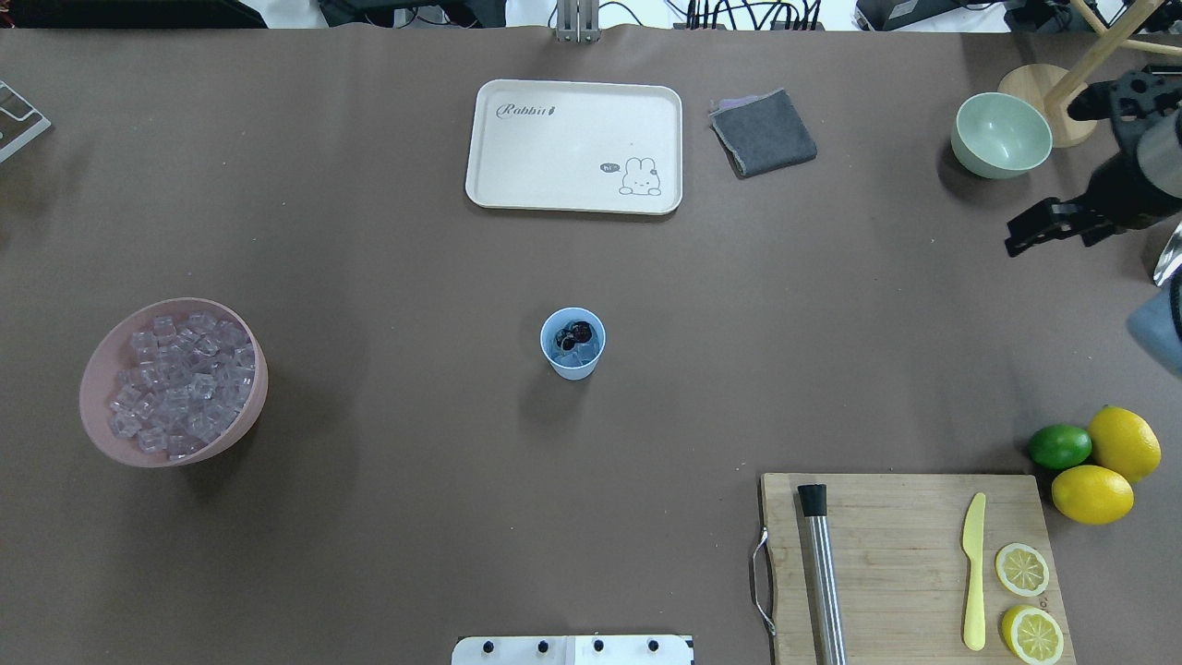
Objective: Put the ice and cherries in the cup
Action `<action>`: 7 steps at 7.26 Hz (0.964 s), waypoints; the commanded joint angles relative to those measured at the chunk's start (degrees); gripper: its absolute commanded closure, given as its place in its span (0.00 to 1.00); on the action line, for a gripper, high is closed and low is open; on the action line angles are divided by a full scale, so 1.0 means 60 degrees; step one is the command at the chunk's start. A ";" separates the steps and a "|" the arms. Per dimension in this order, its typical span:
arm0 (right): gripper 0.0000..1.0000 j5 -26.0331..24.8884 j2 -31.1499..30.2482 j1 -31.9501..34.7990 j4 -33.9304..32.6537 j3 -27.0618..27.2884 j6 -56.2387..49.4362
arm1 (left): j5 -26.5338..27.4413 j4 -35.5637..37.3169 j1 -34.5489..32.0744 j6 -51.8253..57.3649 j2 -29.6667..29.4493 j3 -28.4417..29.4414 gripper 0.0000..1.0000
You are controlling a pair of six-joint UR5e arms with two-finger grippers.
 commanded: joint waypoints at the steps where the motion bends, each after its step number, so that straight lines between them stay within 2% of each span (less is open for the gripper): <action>1: 0.00 0.0779 -0.0877 0.2134 -0.0059 -0.1065 -0.3124 | -0.0093 0.0435 -0.0611 0.0126 0.0017 0.0091 0.02; 2: 0.00 0.1101 -0.0880 0.2941 -0.0045 -0.1912 -0.4240 | -0.0123 0.1222 -0.0919 0.0851 0.0003 0.0034 0.02; 3: 0.00 0.1220 -0.0938 0.3472 -0.0059 -0.2384 -0.4903 | -0.0471 0.2071 -0.1342 0.1685 -0.0041 0.0004 0.02; 4: 0.00 0.1381 -0.1257 0.3781 -0.0045 -0.2389 -0.4939 | -0.0707 0.2355 -0.1637 0.1810 0.0060 0.0018 0.02; 5: 0.00 0.1861 -0.1536 0.4118 -0.0059 -0.2317 -0.4968 | -0.0463 0.2300 -0.1698 0.1869 0.0496 0.0091 0.02; 6: 0.00 0.1996 -0.1655 0.4353 -0.0059 -0.2287 -0.4969 | -0.0040 0.2227 -0.1713 0.2058 0.0617 0.0092 0.02; 7: 0.00 0.1998 -0.1728 0.4414 -0.0132 -0.2156 -0.4969 | -0.0079 0.2255 -0.1698 0.2060 0.0589 0.0106 0.02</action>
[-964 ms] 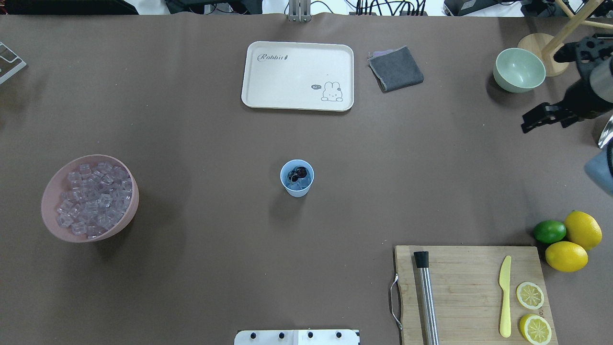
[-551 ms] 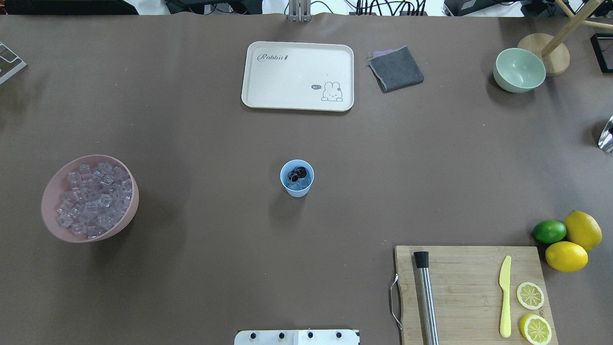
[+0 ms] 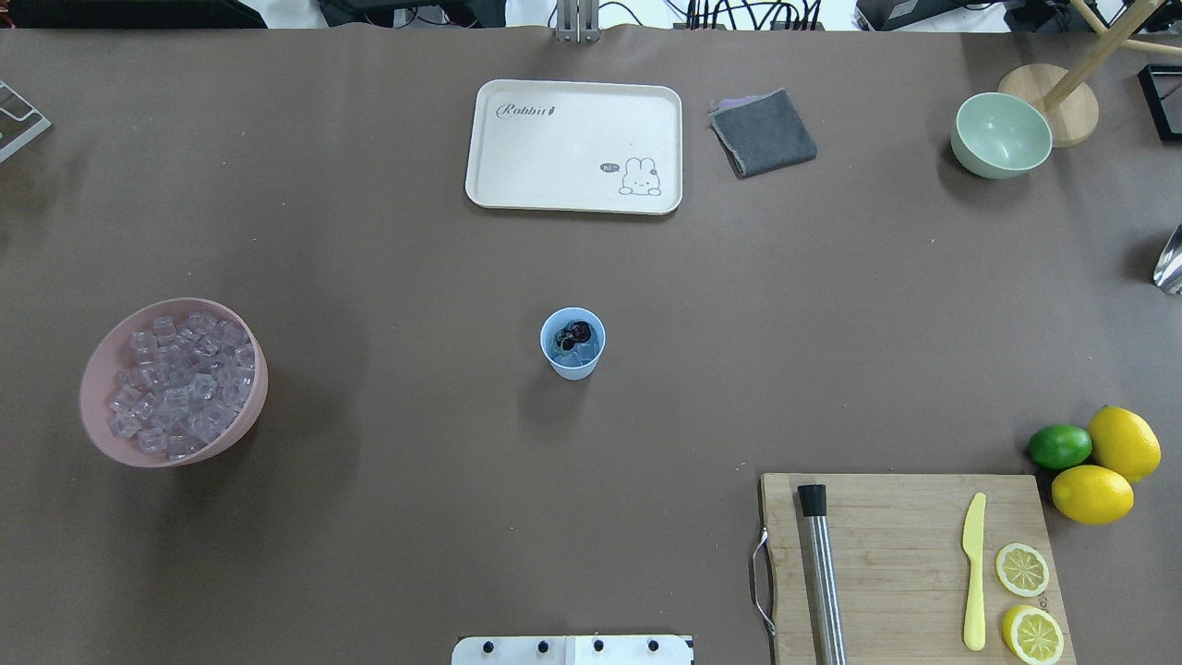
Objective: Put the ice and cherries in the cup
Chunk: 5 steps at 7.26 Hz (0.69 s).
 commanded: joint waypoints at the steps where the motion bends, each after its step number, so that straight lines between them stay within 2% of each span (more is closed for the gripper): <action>1: 0.00 0.0075 -0.0104 0.0166 -0.1044 0.0879 -0.0008 | 0.0122 0.0018 -0.0005 0.0090 0.0089 0.0064 0.02; 2: 0.00 -0.0259 0.0013 0.0049 -0.2896 0.2250 0.0021 | 0.0107 -0.0011 -0.0020 0.0061 0.0161 0.0035 0.02; 3: 0.00 -0.0553 0.0202 0.0048 -0.4046 0.2960 0.0021 | 0.0122 0.0004 -0.0020 0.0003 0.0176 0.0035 0.02; 5: 0.00 -0.0541 0.0116 0.0034 -0.4043 0.2982 0.0094 | 0.0093 0.0018 0.0024 -0.0027 0.0177 -0.0009 0.02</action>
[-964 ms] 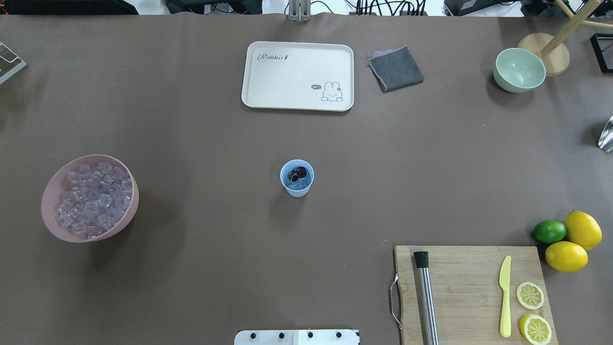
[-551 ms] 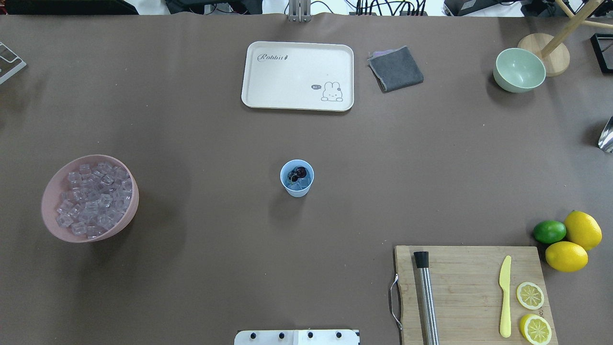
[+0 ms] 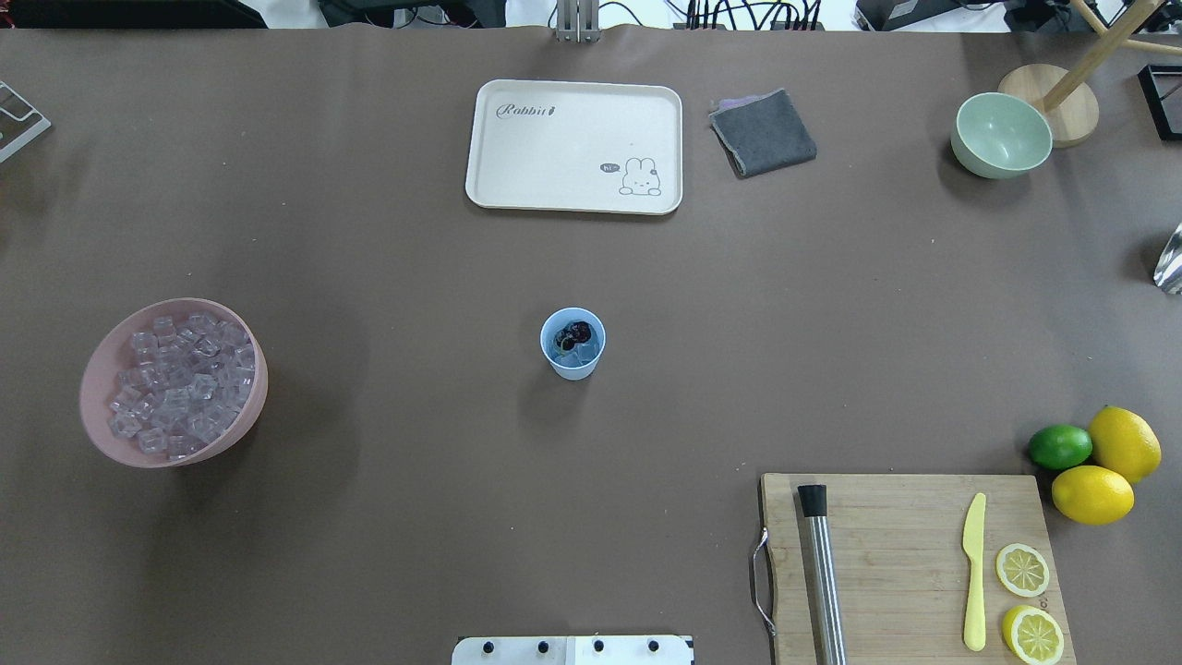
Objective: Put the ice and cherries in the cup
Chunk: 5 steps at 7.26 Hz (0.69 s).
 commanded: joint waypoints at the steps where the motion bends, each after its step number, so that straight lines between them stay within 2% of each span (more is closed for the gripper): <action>1: 0.00 -0.0024 -0.0007 -0.0015 -0.0209 0.0119 0.0057 | -0.0015 0.0027 0.0092 -0.0024 -0.0013 -0.0079 0.02; 3: 0.00 -0.0067 -0.0095 -0.0015 -0.0209 0.0089 0.0042 | -0.0015 0.0085 0.0675 -0.0651 -0.0130 -0.0517 0.02; 5: 0.00 -0.0067 -0.0153 -0.0015 -0.0209 0.0089 0.0042 | -0.0015 0.0129 0.0766 -0.0683 -0.0306 -0.0519 0.02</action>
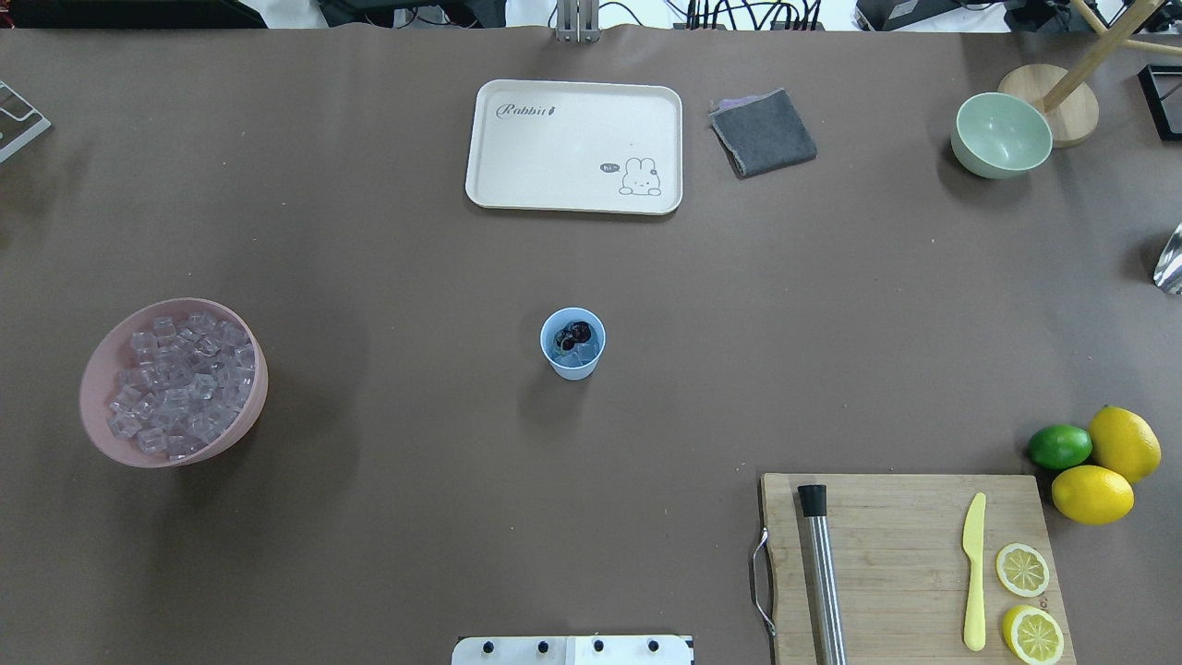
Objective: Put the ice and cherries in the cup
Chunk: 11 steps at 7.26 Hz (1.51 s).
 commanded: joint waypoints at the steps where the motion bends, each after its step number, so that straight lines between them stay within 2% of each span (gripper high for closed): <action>1: 0.00 -0.0003 -0.0033 0.0000 -0.0001 -0.0049 -0.0001 | -0.0028 0.0027 0.0090 -0.0064 -0.0086 -0.0033 0.02; 3: 0.00 -0.0003 -0.0033 0.0000 -0.0001 -0.0239 -0.0001 | -0.0874 0.0027 0.0002 -0.0049 -0.0028 -0.0091 0.02; 11: 0.00 0.0011 -0.0048 0.0000 -0.0001 -0.0254 -0.0074 | -0.0906 -0.0046 -0.0363 0.0024 0.0411 -0.0106 0.02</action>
